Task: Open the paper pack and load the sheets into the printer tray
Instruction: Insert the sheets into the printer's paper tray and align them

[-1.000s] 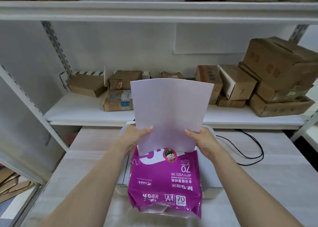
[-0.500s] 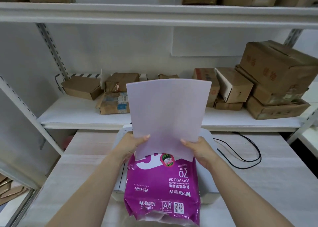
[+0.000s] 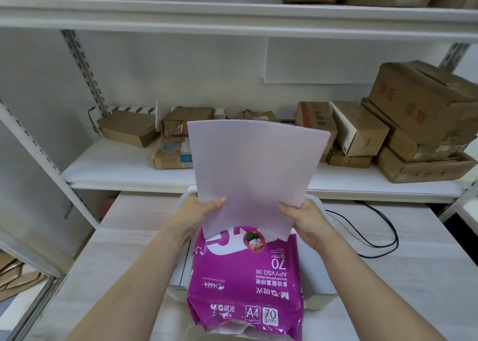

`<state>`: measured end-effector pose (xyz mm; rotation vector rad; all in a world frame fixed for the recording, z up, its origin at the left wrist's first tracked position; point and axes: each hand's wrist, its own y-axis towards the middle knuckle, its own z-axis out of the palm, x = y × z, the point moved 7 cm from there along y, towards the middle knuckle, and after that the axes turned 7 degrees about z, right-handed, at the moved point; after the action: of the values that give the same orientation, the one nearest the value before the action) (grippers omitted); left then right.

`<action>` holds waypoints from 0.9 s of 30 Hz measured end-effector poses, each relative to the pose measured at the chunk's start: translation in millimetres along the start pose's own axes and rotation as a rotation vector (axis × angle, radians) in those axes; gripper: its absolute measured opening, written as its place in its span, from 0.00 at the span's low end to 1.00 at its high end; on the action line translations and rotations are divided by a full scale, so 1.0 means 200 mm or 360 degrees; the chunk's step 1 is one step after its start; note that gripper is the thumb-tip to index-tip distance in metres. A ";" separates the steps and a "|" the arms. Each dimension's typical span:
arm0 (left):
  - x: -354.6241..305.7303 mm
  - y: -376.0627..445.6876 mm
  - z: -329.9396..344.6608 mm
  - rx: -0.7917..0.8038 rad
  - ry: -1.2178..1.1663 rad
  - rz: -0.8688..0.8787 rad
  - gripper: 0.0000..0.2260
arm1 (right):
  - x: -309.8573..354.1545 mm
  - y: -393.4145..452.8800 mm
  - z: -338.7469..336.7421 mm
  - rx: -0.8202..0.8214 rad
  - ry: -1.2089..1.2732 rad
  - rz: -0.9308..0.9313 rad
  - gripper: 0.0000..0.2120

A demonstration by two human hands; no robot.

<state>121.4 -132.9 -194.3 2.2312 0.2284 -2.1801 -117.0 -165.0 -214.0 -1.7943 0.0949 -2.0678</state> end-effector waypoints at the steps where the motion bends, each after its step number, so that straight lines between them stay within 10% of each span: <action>1: 0.00 0.00 -0.01 -0.0007 0.0033 0.0020 0.08 | -0.01 -0.01 0.01 -0.0001 -0.0019 -0.0003 0.08; 27: -0.29 0.48 0.09 -0.0198 0.0550 0.0040 0.14 | 0.51 0.33 -0.24 -0.0732 -0.1052 -0.0260 0.11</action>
<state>114.1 -234.3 -146.6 2.5059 0.3270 -1.7027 -156.7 -269.6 -146.0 -2.7580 0.2569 -1.5164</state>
